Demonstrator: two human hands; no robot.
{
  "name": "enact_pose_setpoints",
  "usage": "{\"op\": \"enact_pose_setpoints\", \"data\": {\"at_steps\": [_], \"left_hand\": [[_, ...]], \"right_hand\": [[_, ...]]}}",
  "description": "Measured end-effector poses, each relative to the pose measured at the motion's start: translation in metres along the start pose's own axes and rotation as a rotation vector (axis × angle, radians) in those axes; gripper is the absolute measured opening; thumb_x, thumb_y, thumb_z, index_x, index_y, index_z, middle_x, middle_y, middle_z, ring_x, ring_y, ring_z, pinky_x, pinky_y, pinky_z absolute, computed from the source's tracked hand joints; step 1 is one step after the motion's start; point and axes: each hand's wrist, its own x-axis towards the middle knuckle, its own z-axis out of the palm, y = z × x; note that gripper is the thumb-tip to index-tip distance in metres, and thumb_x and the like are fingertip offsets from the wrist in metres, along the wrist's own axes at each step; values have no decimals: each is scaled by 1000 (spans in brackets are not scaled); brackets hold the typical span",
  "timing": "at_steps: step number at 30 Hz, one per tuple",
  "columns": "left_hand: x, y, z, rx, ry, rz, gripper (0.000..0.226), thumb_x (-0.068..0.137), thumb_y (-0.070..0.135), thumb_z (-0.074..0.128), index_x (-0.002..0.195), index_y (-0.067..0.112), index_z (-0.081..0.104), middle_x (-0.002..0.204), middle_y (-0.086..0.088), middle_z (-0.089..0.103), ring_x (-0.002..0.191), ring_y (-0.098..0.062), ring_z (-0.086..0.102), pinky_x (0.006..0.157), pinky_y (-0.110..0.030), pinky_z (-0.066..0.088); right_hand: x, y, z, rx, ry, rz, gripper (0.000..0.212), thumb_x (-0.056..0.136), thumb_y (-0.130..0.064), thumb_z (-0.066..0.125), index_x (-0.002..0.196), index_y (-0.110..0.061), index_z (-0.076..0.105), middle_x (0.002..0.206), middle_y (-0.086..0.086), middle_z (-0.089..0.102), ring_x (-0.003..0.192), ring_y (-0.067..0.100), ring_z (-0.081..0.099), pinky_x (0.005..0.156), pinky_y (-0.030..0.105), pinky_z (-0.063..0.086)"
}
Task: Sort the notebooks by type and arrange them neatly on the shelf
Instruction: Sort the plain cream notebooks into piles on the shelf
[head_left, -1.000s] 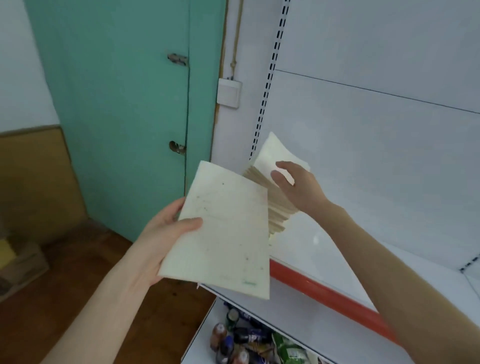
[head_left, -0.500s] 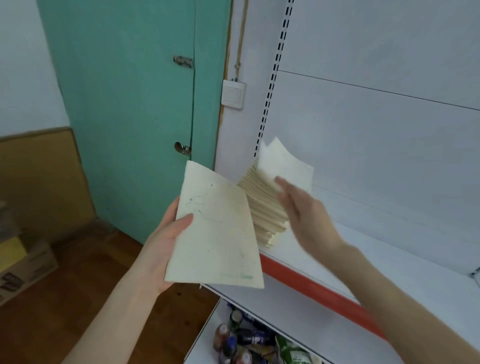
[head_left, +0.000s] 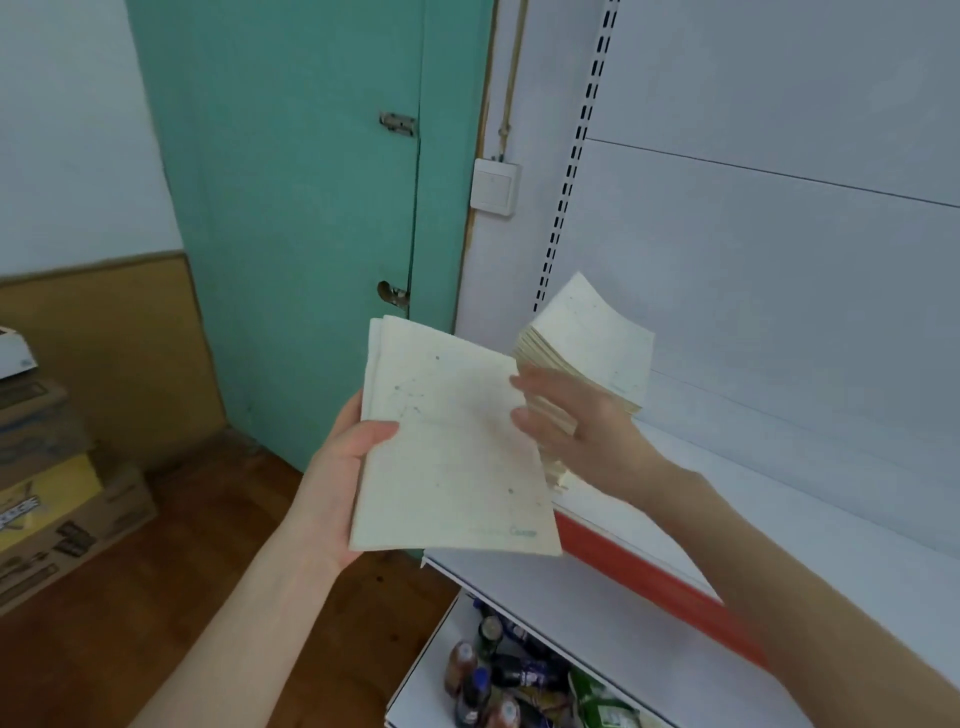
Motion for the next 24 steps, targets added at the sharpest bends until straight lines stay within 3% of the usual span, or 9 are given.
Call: {"op": "enact_pose_setpoints", "data": {"at_steps": [1,3,5,9,13,15,19,21,24], "left_hand": [[-1,1,-2,3,11,-2,39,90,9,42,122,30,48,110,-6,59,98,-28,58,72,-41,50],[-2,1,-7,4,20,5,38,91,10,43,124,29,48,113,-6,59,102,-30,58,76,-45,50],[0,2,-14,-1,23,11,39,91,12,46,126,30,48,118,-7,59,107,-32,57,85,-51,49],[2,1,-22,37,22,29,43,83,28,58,125,34,50,121,-5,60,110,-32,57,89,-55,47],[4,-3,-16,77,-44,32,50,79,31,61,127,34,48,119,-3,61,109,-28,59,76,-44,53],[6,-6,-11,87,-37,38,47,82,27,59,127,33,48,118,-3,61,108,-27,59,74,-43,53],[9,-12,-7,110,-56,28,46,82,27,59,126,34,48,118,-2,61,108,-27,59,78,-46,53],[8,-13,-6,108,-64,29,45,84,26,58,127,34,47,117,-1,61,107,-26,60,75,-43,53],[7,-13,-8,118,-61,30,48,82,28,58,128,36,47,117,-2,61,107,-26,59,73,-43,53]], "right_hand": [[15,13,-8,-102,67,97,51,93,-37,48,139,-17,40,150,-2,31,138,12,28,109,20,22],[37,39,-16,-289,24,294,62,94,-41,45,146,-13,25,154,3,22,142,18,19,116,33,15],[46,59,-13,-360,-48,350,60,95,-44,41,143,-11,27,149,6,31,138,23,27,112,41,24],[36,65,-12,-299,56,289,37,101,-31,31,129,-14,48,125,8,56,117,27,49,94,35,37],[28,63,-21,-383,176,330,33,102,-23,29,122,-11,51,98,14,64,90,35,56,79,39,44],[23,60,-21,-350,158,327,34,101,-26,31,125,-10,49,101,15,64,93,33,56,81,38,44],[17,59,-8,-450,22,265,49,97,-39,39,141,-16,33,140,4,44,127,25,39,99,33,35],[16,61,-4,-517,94,222,40,100,-30,34,138,-18,38,134,2,50,123,25,43,93,29,36],[10,50,-11,-291,301,251,36,101,-20,35,134,-16,48,111,5,64,100,24,57,79,24,39]]}}
